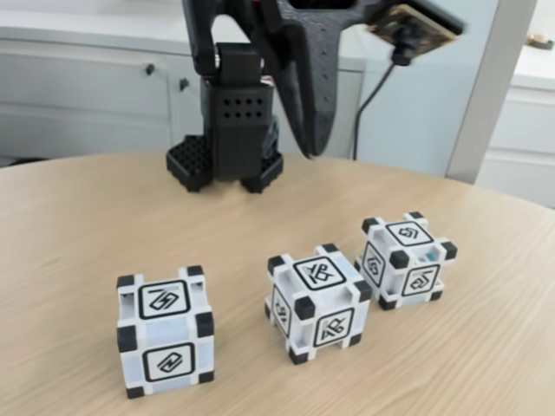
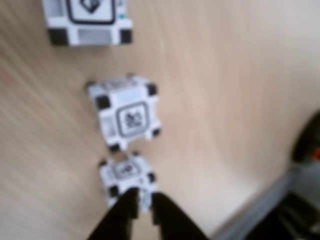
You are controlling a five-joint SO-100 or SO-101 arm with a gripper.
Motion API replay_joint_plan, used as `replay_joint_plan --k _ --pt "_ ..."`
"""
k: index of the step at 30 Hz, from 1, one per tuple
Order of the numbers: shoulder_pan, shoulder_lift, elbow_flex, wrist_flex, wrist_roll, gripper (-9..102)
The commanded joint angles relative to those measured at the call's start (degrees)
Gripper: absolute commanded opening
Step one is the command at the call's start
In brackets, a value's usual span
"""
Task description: Stack cubes from left to right.
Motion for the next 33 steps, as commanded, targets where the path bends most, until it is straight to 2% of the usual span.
replay_joint_plan --k 1,6,11,25,26,31,33 --pt "0.4 -14.9 -8.3 0.0 2.3 0" --pt "-0.5 -27.2 -12.3 0.1 4.7 0" --pt "-1.1 -28.6 -11.6 0.1 6.8 0" --pt "-20.0 -28.3 -11.6 0.2 12.7 0" --pt "-20.7 -28.3 -11.5 0.2 13.1 3" --pt "-21.7 -29.1 -11.5 0.3 13.7 29" --pt "-21.7 -29.2 -11.4 0.8 13.2 35"
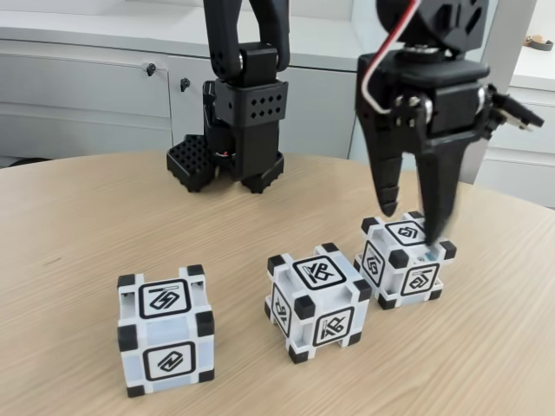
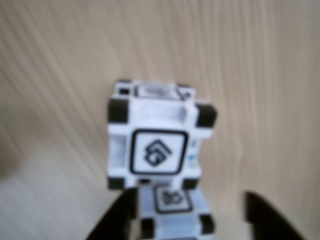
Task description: Stack cubes from left to right.
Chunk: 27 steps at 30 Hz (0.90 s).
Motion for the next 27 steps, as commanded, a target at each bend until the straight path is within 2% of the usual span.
replay_joint_plan --k 1,5,10,18,27 --pt "-0.7 0.2 -2.0 1.5 -0.4 38" --pt "-0.7 0.1 -2.1 6.1 1.3 42" --pt "-0.7 0.0 -2.8 6.7 0.4 43" --pt "-0.7 -12.7 -3.3 5.4 -0.4 44" --pt "-0.6 -20.1 -7.3 -0.4 -1.9 43"
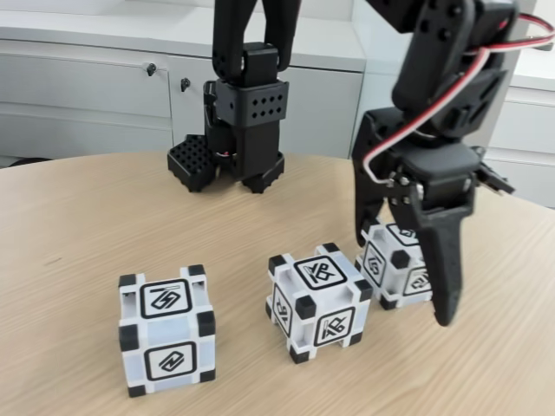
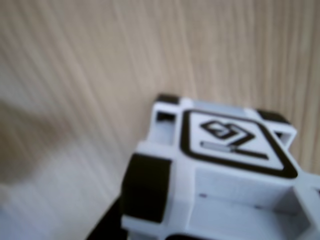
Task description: Stack cubes from left to right.
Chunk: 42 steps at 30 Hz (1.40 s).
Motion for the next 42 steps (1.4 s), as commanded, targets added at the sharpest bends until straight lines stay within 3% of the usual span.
replay_joint_plan --k 1,4,9,11,17,26,32,42 --pt "0.3 -0.6 -2.6 -1.5 -0.6 43" --pt "0.2 -2.6 -2.6 -3.5 -1.1 40" --pt "0.3 -4.8 -2.6 -6.2 -1.1 8" --pt "0.7 -4.2 -2.5 -6.2 -1.1 0" --pt "1.1 -0.6 -2.5 -5.4 -4.2 0" --pt "2.5 24.2 -1.7 -5.2 -11.6 0" --pt "14.7 31.9 -1.5 -3.6 -18.8 0" --pt "35.6 30.8 -1.5 8.1 -21.3 0"
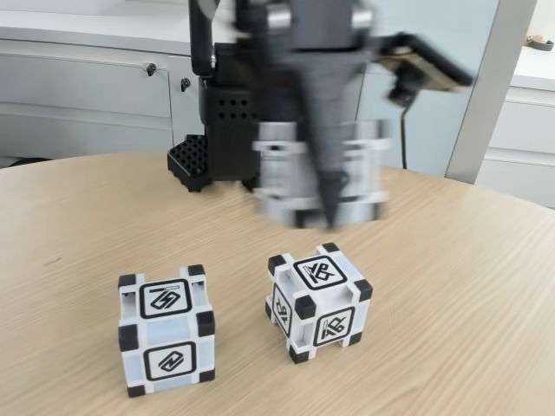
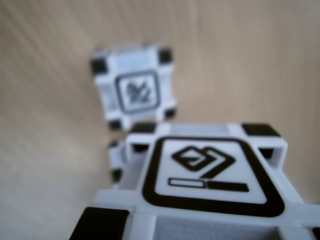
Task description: Stack cubes from left to right.
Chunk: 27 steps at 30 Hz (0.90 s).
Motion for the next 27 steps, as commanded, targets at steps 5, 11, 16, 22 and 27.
replay_joint_plan --k 5,11,16,22,27 --pt "11.9 1.8 -0.8 3.2 -4.2 0" --pt "16.3 1.8 -0.9 2.9 -5.4 0" --pt "16.4 0.8 -1.6 2.1 -6.1 0" --pt "16.4 -6.9 -3.6 2.1 -6.0 0" --pt "16.4 -10.0 -7.8 2.1 -5.3 0"
